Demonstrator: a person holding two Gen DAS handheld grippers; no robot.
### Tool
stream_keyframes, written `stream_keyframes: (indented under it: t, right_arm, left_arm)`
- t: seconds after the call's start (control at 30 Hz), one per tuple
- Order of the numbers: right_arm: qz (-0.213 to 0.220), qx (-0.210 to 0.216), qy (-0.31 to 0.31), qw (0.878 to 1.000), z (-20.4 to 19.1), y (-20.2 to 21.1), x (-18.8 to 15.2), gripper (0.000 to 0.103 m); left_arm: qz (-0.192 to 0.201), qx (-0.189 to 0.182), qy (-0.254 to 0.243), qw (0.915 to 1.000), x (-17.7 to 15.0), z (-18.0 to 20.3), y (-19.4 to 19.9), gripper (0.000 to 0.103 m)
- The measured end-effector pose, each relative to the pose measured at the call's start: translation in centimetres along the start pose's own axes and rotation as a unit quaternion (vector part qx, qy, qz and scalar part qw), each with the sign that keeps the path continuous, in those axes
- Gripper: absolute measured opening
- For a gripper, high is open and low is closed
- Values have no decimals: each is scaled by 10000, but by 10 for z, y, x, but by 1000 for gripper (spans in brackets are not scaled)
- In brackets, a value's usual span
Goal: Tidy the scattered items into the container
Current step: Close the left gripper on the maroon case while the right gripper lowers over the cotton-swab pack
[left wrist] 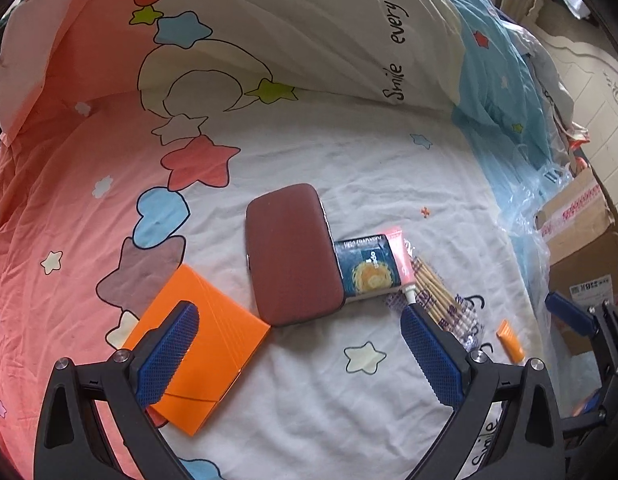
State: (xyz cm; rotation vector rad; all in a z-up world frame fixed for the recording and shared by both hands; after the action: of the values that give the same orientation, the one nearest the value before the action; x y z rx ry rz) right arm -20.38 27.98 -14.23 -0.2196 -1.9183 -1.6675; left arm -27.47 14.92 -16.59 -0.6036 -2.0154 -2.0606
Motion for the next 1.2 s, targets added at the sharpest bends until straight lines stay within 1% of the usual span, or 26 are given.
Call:
stream_keyframes:
  t: [0.23,0.37,0.6,0.9,1.0,1.2]
  right_arm:
    - [-50,184,168,9997,-1,-17,3,82]
    - [-81,284,273,9992,-3,-29,8,82]
    - [-211,278,431,9985,0,-44,11,82]
    - [-223,370,440,9981,3,-53,14,82]
    - [-237,395,422,9980,3,-57,13,82]
    - [-301,466,423,9976,1,-65,10,82]
  left_arm:
    - [-192,38,81,9998,12,7,-27,103]
    - [-194,191,46,9996,18,9,-38,103]
    - [-298,228,180,9991,23,9,-55,103]
    - [-350,453,399,9976,24,-7,-69,103]
    - [-410,371,534,9970,24,-12,-74,103]
    - [-386,200,589,9973,26,-11,-79,103]
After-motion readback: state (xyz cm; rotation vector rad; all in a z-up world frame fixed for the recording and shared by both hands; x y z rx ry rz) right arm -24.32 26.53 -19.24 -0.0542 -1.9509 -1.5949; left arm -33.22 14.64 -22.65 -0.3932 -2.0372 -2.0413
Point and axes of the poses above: each gripper's, at about its wrist camera, not at the fingertips, and y roughly against the way its jaws point, z to its right, x to its top, the point moved 10 cm from there along -y, roughly the way its jaws point, and after that the axes turned 9 degrees about x, right-handed, at the moved point
